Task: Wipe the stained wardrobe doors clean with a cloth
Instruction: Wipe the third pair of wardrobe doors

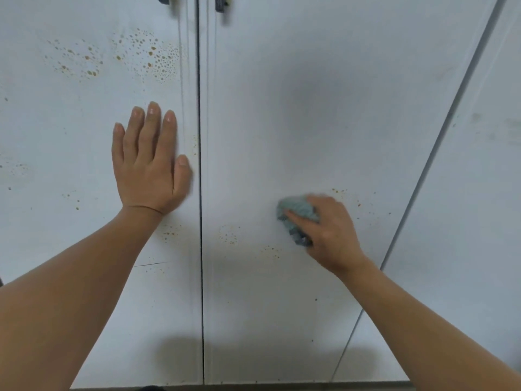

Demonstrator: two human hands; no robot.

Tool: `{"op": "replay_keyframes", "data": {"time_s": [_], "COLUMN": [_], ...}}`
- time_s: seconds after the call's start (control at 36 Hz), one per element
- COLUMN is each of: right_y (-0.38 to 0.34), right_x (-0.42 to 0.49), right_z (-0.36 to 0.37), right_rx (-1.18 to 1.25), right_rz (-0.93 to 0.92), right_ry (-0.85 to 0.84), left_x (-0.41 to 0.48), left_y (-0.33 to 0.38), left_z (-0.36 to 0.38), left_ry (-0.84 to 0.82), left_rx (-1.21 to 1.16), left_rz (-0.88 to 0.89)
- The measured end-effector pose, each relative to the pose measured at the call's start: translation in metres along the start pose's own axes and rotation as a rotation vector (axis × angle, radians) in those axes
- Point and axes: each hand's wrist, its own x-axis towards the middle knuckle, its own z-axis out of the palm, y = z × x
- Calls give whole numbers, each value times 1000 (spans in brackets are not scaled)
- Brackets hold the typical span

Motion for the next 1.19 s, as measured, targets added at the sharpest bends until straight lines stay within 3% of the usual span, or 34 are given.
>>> {"op": "replay_keyframes", "data": {"time_s": [0.08,0.22,0.28,0.36,0.44,0.5,0.58,0.61,0.72,0.83,0.92,0.97,1.06,1.19], "right_y": [30,61,48,25,20,30,32,26,16,16,2,3,20,67], "right_x": [4,7,-2,-15,-25,-27,-23,-21,-26,-30,-42,-48,-49,-40], "right_z": [-25,-43,-32,-13,-9,-11,-8,-4,0,8,17,15,-8,-53], "right_rx": [-50,1,-20,17,4,-4,7,48,-9,26,0,15,9,60], "right_rz": [221,635,553,257,85,139,414,430,162,396,137,57,230,818], "right_ry": [227,466,422,102,-47,15,224,225,78,264,109,43,195,519], "left_x": [-1,-2,-2,-2,-2,-3,-2,-2,-2,-2,-2,-3,-2,-1], "left_y": [0,0,1,0,1,1,1,1,2,2,3,1,1,3], "left_z": [1,2,1,1,0,0,0,0,-1,-1,-2,-1,-2,-3], "left_ry": [9,26,30,25,22,21,13,12,2,-5,-7,-15,-10,-22], "left_rx": [3,8,6,2,-1,8,10,11,2,7,-6,-11,6,-10], "left_rz": [2,10,8,1,-3,-5,-8,-9,-9,-22,-20,-19,-21,-29]}}
